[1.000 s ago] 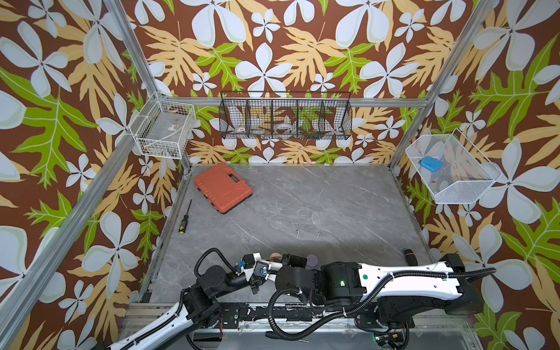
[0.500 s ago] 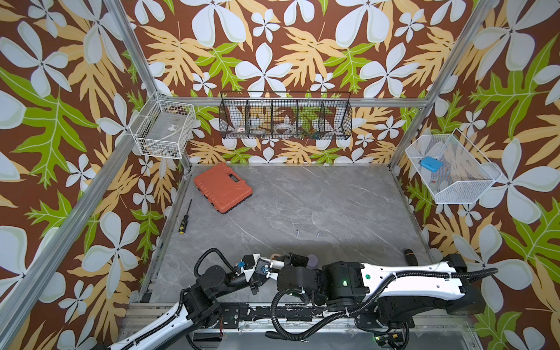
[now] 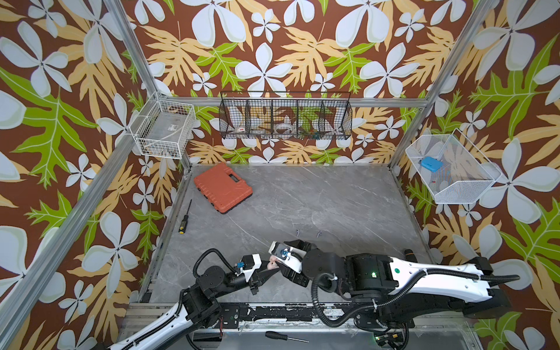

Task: Insert wireless bluetooth earbuds into charging case
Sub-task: Insert the wireless bluetooth earbud into the charging case.

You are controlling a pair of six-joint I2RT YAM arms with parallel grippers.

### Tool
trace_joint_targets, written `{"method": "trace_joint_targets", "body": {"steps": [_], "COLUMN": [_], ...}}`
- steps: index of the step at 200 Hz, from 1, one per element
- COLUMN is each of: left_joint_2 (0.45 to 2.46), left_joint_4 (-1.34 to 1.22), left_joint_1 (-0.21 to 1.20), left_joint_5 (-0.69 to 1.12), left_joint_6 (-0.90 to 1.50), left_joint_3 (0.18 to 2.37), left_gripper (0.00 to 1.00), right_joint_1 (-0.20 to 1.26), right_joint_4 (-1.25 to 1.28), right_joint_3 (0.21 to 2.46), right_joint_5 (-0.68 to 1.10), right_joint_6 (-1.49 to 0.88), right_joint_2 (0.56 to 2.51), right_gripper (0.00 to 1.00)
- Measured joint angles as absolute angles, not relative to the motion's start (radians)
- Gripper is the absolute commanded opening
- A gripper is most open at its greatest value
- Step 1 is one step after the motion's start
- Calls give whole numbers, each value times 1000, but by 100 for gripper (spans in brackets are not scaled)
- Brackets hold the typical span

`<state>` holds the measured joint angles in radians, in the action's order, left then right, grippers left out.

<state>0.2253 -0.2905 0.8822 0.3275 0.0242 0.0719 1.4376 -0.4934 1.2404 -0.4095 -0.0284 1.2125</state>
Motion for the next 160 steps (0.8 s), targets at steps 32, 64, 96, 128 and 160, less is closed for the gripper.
{"method": "trace_joint_targets", "body": {"steps": [32,64,96,128,160], "left_joint_2": [221,231,244,244,237], "left_joint_4": [-308,-345,-378,-395,-400], "left_joint_1": [882,882,882,882,882], "left_joint_5": [354,415,483,527,538], "left_joint_6": [33,68,104,129,141], "left_joint_3": [73,87,91,92,92], "left_gripper": [0,0,0,0,0], "right_joint_1": [1274,1135,1065,1022,1020], "right_joint_4": [-419,-334,-254,-180,-128], "right_joint_3": [1134,1048,991,940,918], "right_joint_5": [-202,38,245,419,534], "right_joint_6": [-106,-200,-281,-356,-405], "right_joint_2": [1084,995,968,973,998], "right_gripper": [86,89,89,89,88]}}
